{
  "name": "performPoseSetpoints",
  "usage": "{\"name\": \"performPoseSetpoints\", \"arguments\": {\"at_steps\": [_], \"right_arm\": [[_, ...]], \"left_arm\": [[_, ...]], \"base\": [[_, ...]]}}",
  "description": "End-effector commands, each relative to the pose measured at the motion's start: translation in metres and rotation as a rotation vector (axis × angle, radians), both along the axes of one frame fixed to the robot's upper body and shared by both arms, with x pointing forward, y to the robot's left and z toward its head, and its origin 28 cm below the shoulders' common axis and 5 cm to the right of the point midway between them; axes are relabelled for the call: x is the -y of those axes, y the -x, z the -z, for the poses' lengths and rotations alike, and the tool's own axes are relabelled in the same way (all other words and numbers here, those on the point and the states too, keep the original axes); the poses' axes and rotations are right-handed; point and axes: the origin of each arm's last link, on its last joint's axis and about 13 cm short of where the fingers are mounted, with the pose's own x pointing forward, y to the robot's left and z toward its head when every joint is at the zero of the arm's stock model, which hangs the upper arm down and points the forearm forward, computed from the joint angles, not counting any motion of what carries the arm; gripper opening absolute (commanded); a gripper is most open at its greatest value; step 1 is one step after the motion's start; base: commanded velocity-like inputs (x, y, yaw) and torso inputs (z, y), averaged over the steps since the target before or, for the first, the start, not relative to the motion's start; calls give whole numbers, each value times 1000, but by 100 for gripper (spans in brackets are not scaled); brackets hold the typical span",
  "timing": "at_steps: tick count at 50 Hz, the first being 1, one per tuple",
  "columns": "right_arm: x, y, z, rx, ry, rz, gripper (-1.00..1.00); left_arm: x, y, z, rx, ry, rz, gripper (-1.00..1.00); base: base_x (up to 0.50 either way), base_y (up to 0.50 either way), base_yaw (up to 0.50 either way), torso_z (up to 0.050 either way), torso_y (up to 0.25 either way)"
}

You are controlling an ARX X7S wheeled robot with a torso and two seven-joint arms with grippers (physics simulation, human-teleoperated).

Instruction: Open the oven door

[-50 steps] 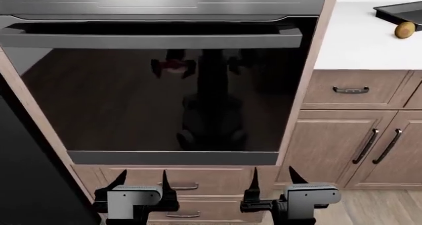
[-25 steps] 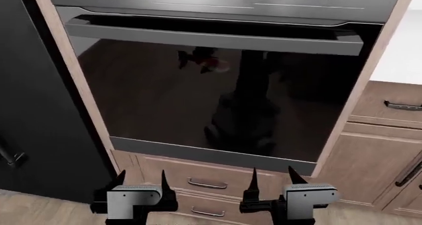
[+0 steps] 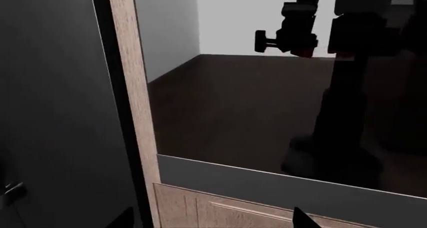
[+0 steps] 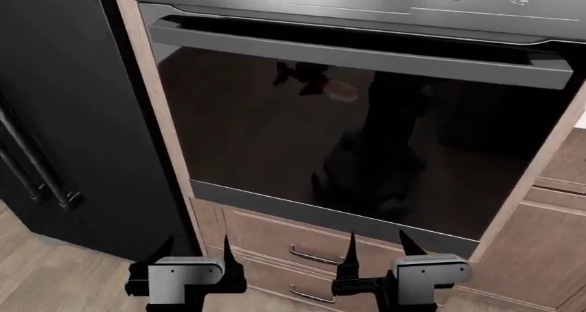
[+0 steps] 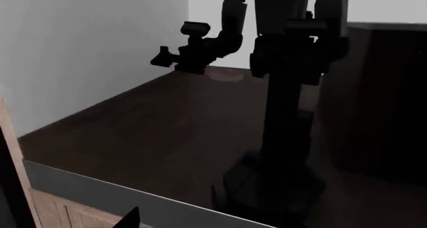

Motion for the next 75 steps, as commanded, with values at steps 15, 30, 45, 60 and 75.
{"name": "performPoseSetpoints", "arguments": {"at_steps": [15,30,45,60,75], "right_arm": [[0,1,0,1,-49,-24,100],[0,1,-1,0,-50,-23,100],[0,1,-1,-2,-55,-16,100],[0,1,-2,-6,-51,-9,100],[-1,1,0,-15,-39,-19,100]], "left_arm": [[0,0,1,-8,1,-7,100],[0,0,0,-7,3,-9,100],[0,0,1,-5,2,-13,100],[-1,0,0,-6,1,-14,100],[0,1,0,-7,4,-17,100]], "base": [[92,-330,0,0,0],[134,-482,0,0,0],[95,-493,0,0,0],[28,-511,0,0,0],[-14,-523,0,0,0]]}}
